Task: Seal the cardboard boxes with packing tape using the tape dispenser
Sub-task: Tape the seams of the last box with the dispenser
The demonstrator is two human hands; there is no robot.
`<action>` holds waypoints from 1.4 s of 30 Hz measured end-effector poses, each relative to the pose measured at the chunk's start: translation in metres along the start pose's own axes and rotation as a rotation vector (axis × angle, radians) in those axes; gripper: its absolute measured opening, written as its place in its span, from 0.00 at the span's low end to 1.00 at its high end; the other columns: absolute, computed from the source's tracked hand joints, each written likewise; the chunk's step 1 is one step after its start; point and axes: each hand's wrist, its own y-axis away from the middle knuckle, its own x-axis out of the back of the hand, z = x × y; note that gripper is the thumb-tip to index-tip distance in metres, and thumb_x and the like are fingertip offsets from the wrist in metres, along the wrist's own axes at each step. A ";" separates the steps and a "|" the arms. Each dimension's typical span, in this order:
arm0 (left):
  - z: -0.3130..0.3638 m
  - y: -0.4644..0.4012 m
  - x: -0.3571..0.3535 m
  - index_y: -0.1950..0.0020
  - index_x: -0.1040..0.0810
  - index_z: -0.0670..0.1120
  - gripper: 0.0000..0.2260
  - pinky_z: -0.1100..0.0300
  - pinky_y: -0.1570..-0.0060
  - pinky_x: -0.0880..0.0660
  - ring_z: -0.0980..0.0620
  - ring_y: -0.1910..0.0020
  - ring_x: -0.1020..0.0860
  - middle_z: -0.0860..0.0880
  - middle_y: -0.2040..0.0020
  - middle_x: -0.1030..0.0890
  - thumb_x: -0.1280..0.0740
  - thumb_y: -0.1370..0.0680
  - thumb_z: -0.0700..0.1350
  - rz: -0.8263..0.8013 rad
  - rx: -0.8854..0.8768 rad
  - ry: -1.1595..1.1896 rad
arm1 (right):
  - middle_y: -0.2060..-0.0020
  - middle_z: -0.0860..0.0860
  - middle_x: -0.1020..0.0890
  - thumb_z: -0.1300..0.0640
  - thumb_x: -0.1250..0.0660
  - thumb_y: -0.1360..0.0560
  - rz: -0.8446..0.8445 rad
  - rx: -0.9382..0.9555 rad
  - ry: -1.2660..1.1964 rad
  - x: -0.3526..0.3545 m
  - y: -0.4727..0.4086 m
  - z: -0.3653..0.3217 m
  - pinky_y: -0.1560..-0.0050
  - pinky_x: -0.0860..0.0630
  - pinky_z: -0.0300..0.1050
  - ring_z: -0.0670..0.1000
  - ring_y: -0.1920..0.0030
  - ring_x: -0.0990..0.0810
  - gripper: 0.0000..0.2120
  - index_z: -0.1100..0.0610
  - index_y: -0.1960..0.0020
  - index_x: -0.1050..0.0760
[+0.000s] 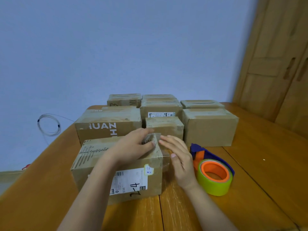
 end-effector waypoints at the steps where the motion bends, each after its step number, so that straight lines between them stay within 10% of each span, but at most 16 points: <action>1: 0.000 0.000 0.001 0.25 0.36 0.50 0.23 0.60 0.36 0.33 0.55 0.35 0.30 0.53 0.30 0.31 0.39 0.19 0.51 0.002 -0.001 0.010 | 0.39 0.51 0.21 0.54 0.48 0.21 0.002 -0.003 -0.006 -0.001 0.000 0.001 0.33 0.33 0.50 0.53 0.33 0.28 0.20 0.59 0.38 0.22; 17: 0.003 0.000 0.002 0.26 0.35 0.51 0.21 0.63 0.40 0.35 0.56 0.36 0.31 0.53 0.30 0.32 0.39 0.19 0.50 -0.024 0.012 0.043 | 0.44 0.30 0.22 0.55 0.47 0.27 0.003 -0.217 -0.259 -0.012 0.010 -0.007 0.34 0.32 0.38 0.43 0.35 0.26 0.20 0.53 0.41 0.23; 42: -0.002 -0.001 0.000 0.26 0.34 0.53 0.23 0.56 0.36 0.31 0.56 0.38 0.28 0.55 0.35 0.29 0.36 0.20 0.51 -0.035 0.053 0.157 | 0.59 0.52 0.17 0.58 0.46 0.22 0.097 -0.106 -0.217 -0.002 0.002 -0.013 0.51 0.26 0.50 0.51 0.53 0.19 0.19 0.63 0.58 0.18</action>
